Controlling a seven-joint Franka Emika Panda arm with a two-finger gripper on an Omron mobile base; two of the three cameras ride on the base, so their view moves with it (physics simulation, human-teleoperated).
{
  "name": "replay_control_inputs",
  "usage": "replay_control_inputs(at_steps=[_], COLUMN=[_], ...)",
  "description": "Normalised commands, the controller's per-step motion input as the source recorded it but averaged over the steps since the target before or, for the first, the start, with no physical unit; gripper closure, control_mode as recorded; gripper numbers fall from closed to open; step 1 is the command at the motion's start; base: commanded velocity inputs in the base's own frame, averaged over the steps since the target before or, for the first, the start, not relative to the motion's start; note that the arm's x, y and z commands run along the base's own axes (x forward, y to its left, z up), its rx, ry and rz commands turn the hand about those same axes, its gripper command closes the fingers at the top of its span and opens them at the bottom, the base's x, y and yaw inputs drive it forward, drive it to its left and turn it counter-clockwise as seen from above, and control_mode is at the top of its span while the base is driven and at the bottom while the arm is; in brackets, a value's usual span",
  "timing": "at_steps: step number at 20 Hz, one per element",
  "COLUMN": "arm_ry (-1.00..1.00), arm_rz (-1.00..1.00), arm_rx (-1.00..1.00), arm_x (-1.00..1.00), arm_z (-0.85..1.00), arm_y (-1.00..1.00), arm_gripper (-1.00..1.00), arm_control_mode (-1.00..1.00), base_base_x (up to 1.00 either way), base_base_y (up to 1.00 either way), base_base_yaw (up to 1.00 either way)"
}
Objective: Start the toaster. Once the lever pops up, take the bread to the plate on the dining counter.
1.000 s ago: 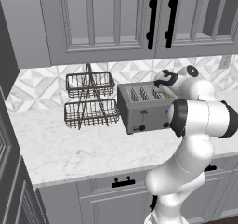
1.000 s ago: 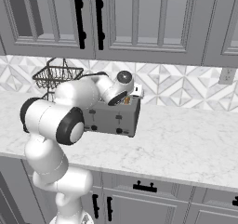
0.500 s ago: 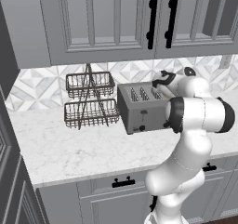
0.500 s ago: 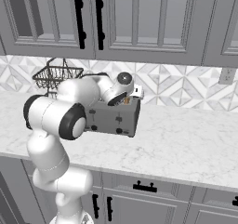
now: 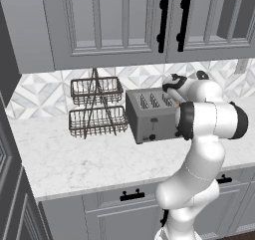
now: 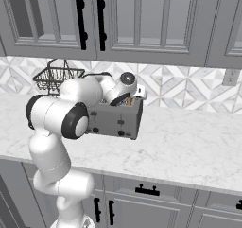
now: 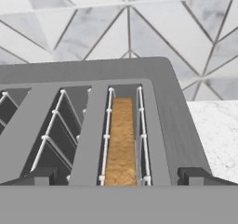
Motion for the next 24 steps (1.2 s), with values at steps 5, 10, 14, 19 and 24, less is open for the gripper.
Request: replay_control_inputs(at_steps=[5,10,14,19,24], arm_ry=[-0.02,-0.03,-0.03,-0.02,-0.01], arm_rz=[0.00,0.00,0.00,0.00,0.00], arm_rx=[0.00,0.00,0.00,0.00,0.00], arm_x=[-0.03,0.00,-0.04,-0.08,-0.07], arm_z=[0.00,0.00,0.00,0.00,0.00], arm_y=[0.00,0.00,0.00,0.00,0.00], arm_gripper=[-1.00,1.00,1.00,1.00,1.00], arm_control_mode=[-1.00,-1.00,-1.00,-1.00,-1.00], base_base_x=[0.00,0.00,0.00,0.00,0.00], base_base_y=[0.00,0.00,0.00,0.00,0.00], base_base_yaw=[0.00,0.00,0.00,0.00,0.00])
